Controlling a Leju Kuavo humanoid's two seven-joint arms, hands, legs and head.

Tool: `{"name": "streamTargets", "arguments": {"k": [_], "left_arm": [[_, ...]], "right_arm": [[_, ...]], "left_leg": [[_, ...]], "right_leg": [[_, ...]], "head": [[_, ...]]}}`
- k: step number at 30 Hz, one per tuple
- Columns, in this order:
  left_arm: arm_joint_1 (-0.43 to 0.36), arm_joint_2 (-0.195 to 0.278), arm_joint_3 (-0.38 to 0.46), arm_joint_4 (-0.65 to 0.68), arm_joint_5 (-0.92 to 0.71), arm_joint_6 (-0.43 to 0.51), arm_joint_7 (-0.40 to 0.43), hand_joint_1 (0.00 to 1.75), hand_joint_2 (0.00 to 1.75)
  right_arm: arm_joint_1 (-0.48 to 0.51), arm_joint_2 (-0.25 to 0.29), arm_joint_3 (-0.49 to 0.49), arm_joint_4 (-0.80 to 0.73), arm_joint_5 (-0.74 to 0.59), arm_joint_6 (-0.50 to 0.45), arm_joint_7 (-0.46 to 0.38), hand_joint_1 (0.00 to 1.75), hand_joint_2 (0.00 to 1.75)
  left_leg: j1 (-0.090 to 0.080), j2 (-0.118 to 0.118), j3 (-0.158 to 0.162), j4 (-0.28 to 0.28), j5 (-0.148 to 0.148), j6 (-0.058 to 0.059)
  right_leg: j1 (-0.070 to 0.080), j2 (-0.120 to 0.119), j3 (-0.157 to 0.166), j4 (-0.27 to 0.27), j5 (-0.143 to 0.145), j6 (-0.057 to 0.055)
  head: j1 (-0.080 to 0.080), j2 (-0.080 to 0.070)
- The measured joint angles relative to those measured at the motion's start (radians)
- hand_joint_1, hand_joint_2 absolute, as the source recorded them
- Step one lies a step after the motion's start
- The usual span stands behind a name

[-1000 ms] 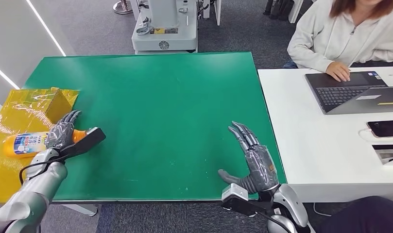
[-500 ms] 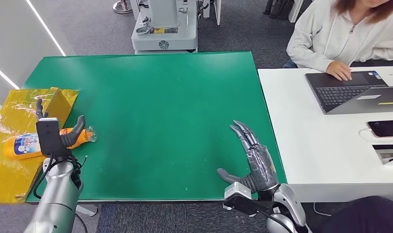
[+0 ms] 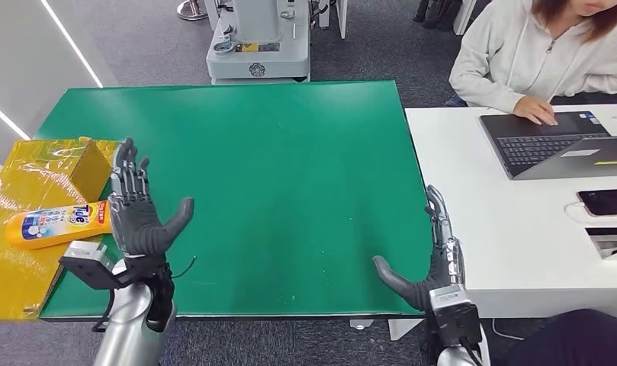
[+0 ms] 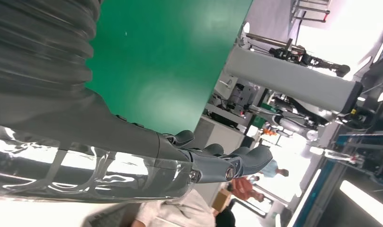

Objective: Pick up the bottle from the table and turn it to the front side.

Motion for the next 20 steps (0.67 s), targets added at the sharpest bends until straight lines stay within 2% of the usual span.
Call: {"name": "streamTargets", "arguments": {"k": [4, 8, 20], "left_arm": [[0.069, -0.033, -0.079, -0.026, 0.050, -0.052, 0.018, 0.00, 1.75], [0.117, -0.046, -0.120, -0.026, 0.064, -0.086, 0.027, 0.00, 1.75], [0.169, -0.049, -0.127, -0.045, 0.015, -0.100, 0.028, 0.00, 1.75]], "right_arm": [[0.037, 0.044, -0.001, -0.014, 0.010, -0.007, 0.003, 0.00, 1.75], [0.070, 0.065, 0.013, -0.031, 0.040, -0.019, 0.027, 0.00, 1.75], [0.108, 0.070, 0.040, -0.048, 0.059, -0.026, 0.029, 0.00, 1.75]], "left_leg": [[0.000, 0.000, 0.000, 0.000, 0.000, 0.001], [0.000, 0.000, 0.000, 0.000, -0.001, 0.001], [0.000, 0.000, 0.000, 0.000, -0.001, 0.001]], "right_leg": [[0.000, 0.000, 0.000, 0.000, -0.001, 0.000], [0.000, 0.000, 0.000, 0.000, -0.001, 0.000], [0.000, 0.000, 0.000, 0.000, -0.001, 0.000]], "head": [[0.000, 0.000], [0.000, 0.000], [0.000, 0.000]]}}
